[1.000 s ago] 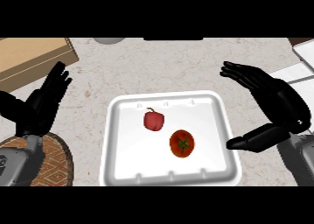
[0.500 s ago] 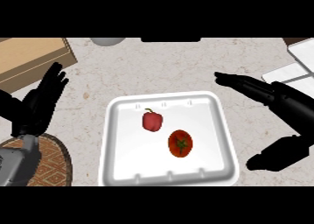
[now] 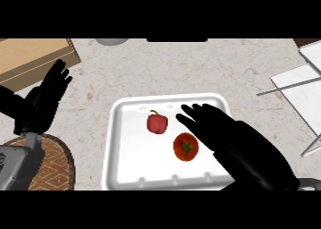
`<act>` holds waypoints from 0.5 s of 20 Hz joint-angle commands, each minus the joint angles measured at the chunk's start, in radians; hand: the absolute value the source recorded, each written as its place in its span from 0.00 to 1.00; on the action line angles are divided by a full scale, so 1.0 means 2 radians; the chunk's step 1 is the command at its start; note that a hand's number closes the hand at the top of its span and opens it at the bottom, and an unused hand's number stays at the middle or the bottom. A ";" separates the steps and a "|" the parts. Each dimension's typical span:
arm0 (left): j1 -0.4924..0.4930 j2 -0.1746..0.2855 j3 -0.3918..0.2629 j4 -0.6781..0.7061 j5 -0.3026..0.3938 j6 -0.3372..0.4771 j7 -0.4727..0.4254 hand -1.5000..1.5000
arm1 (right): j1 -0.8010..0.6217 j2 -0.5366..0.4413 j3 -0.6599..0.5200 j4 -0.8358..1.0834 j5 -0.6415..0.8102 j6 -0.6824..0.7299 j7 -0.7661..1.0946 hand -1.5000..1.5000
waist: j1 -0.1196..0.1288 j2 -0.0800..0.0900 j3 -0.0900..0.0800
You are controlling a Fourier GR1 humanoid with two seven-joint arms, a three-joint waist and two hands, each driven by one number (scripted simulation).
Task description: Pick the tomato from the tray and place it in the tiered shelf
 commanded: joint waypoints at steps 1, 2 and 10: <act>0.015 -0.006 -0.003 -0.028 -0.004 0.002 0.015 0.50 | -0.014 0.060 0.066 0.002 0.071 0.021 0.085 0.00 | 0.006 0.001 0.001; 0.000 -0.015 -0.002 0.009 -0.009 -0.004 -0.010 0.50 | -0.052 0.089 0.062 0.075 0.073 0.026 0.075 0.00 | 0.008 0.003 0.000; 0.004 -0.001 0.031 0.012 -0.009 -0.031 -0.015 0.50 | 0.014 0.098 0.109 0.041 0.172 0.070 0.133 0.00 | 0.001 0.002 0.001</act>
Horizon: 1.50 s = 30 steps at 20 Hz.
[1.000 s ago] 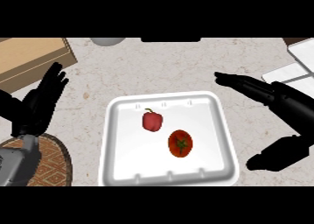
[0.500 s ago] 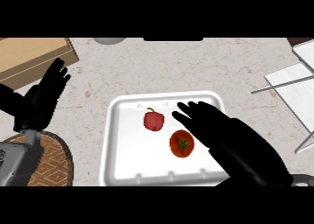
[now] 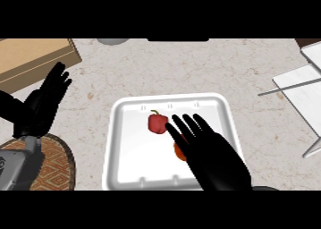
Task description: Pick the tomato from the tray and place it in the tiered shelf
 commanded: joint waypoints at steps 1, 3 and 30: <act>0.009 -0.009 0.000 -0.008 -0.017 -0.001 0.006 0.50 | 0.029 0.022 0.021 0.004 0.063 0.009 0.011 0.00 | -0.001 0.000 0.000; -0.001 0.000 0.024 0.004 0.003 -0.024 0.004 0.50 | -0.002 0.036 -0.013 0.055 0.050 0.031 -0.017 0.00 | 0.001 0.001 0.000; 0.042 -0.064 0.031 -0.094 -0.064 -0.027 0.065 0.50 | 0.112 0.119 -0.067 0.159 0.210 -0.021 -0.153 0.00 | 0.001 0.000 0.000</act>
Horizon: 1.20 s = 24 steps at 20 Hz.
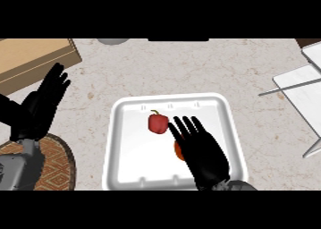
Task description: Pick the tomato from the tray and place it in the tiered shelf
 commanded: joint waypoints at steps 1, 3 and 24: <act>0.018 -0.021 0.001 0.043 -0.012 -0.012 -0.063 0.50 | 0.004 0.000 -0.020 0.039 0.007 -0.011 -0.034 0.00 | -0.001 0.001 0.000; -0.042 0.005 0.024 0.040 0.000 -0.017 -0.003 0.50 | -0.020 0.042 -0.025 0.092 0.020 -0.033 -0.042 0.00 | -0.001 0.001 0.000; -0.007 -0.020 0.025 0.016 -0.022 -0.015 -0.002 0.50 | 0.125 0.094 0.014 0.054 0.091 -0.042 -0.008 1.00 | -0.013 -0.003 0.000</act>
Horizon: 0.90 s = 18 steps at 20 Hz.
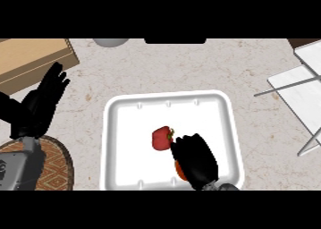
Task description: Pick the tomato from the tray and place it in the tiered shelf
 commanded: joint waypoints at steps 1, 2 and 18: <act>0.000 -0.010 -0.005 -0.005 -0.002 0.008 0.007 0.50 | 0.109 0.029 0.027 -0.012 -0.010 0.011 0.063 1.00 | -0.007 0.007 0.007; 0.001 -0.007 -0.008 -0.015 -0.013 0.015 0.009 0.50 | 0.142 0.023 0.040 -0.054 -0.007 0.002 0.070 1.00 | -0.010 0.005 0.007; 0.011 -0.004 0.007 -0.004 -0.004 0.006 -0.004 0.50 | 0.158 0.037 0.083 -0.376 -0.040 -0.120 0.171 1.00 | -0.007 0.005 0.006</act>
